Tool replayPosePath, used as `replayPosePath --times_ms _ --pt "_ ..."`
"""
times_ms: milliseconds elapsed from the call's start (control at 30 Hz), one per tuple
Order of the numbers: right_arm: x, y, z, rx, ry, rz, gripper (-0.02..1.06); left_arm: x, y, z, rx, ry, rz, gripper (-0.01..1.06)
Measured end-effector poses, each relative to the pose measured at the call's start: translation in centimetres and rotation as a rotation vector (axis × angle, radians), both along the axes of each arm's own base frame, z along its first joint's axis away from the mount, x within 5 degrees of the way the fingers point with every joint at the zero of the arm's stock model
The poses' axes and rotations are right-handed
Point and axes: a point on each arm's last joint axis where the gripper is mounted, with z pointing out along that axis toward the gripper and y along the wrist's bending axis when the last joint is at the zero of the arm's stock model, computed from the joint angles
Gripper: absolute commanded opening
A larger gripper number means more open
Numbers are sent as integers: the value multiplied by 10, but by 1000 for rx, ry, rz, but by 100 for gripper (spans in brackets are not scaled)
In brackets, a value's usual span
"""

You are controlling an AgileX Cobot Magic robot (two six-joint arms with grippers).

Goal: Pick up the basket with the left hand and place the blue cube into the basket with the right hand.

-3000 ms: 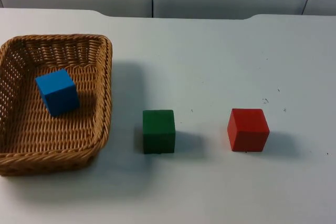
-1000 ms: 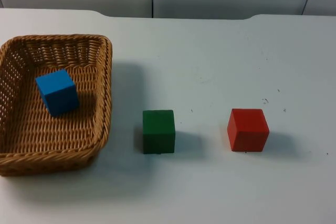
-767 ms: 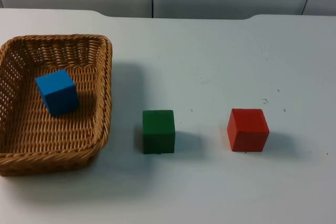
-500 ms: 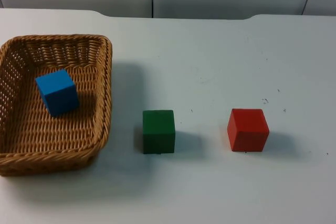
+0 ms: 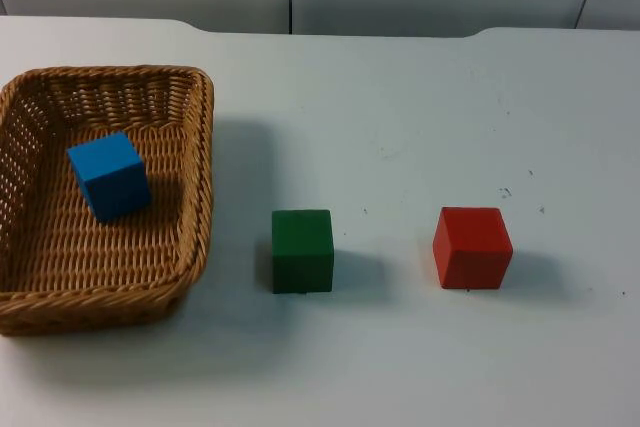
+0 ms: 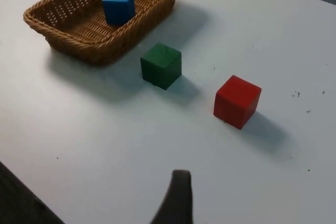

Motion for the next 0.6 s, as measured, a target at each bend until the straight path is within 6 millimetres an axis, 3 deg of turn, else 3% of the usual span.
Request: replayPosePath --times_ms 67,200,600 --pt "0 0 0 0 0 0 79 0 0 0 0 0 0 105" --pt "0 0 0 -6 -5 4 105 0 0 0 0 0 0 105" --pt "0 0 0 -15 -12 10 105 0 0 0 0 0 0 105"
